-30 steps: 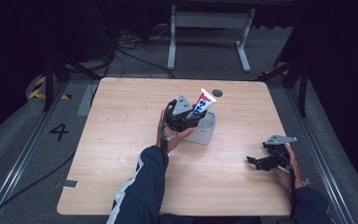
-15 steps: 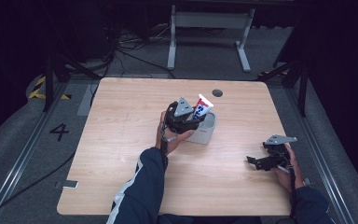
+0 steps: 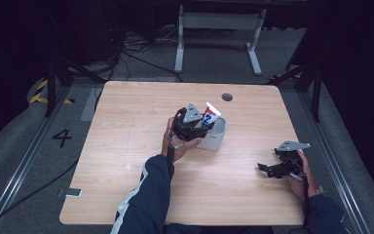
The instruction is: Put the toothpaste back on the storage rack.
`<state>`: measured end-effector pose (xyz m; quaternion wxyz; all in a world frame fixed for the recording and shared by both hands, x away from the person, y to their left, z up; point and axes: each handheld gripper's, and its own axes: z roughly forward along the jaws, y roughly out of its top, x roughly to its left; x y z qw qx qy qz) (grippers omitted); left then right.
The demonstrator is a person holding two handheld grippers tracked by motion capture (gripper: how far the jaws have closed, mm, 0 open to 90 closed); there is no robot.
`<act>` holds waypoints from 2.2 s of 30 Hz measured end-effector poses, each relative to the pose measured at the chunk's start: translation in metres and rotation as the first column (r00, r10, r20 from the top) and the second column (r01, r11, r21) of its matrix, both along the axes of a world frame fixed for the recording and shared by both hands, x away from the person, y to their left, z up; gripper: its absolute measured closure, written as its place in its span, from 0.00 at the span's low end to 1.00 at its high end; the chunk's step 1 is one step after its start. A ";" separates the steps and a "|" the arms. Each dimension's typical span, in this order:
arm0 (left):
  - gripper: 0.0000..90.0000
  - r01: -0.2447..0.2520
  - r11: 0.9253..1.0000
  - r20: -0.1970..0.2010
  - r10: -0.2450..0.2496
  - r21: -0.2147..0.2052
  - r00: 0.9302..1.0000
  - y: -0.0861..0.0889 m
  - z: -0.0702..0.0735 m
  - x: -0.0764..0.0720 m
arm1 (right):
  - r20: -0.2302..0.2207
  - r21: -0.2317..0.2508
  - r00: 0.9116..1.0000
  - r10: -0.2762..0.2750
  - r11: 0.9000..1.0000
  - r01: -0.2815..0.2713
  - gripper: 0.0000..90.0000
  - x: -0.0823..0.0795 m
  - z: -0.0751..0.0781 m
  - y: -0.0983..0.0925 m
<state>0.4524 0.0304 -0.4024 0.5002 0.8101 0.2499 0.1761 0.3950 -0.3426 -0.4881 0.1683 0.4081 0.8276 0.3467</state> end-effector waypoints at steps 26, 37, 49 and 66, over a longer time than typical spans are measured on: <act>0.43 -0.013 0.999 -0.045 0.015 0.042 0.999 -0.002 0.001 0.004 | 0.000 0.000 1.000 0.001 1.000 -0.001 0.00 0.000 0.000 0.000; 0.37 -0.044 0.999 -0.018 0.044 -0.004 0.999 0.000 0.009 -0.001 | 0.000 0.000 1.000 0.001 1.000 -0.001 0.00 0.000 0.000 0.000; 0.34 -0.067 0.998 0.008 0.067 0.005 0.998 0.012 0.019 -0.009 | -0.001 0.000 1.000 0.001 1.000 -0.001 0.00 0.000 0.000 0.000; 0.33 -0.070 0.996 0.042 0.067 0.051 0.997 0.034 0.025 -0.026 | 0.000 0.000 1.000 0.001 1.000 -0.001 0.00 0.000 0.000 0.000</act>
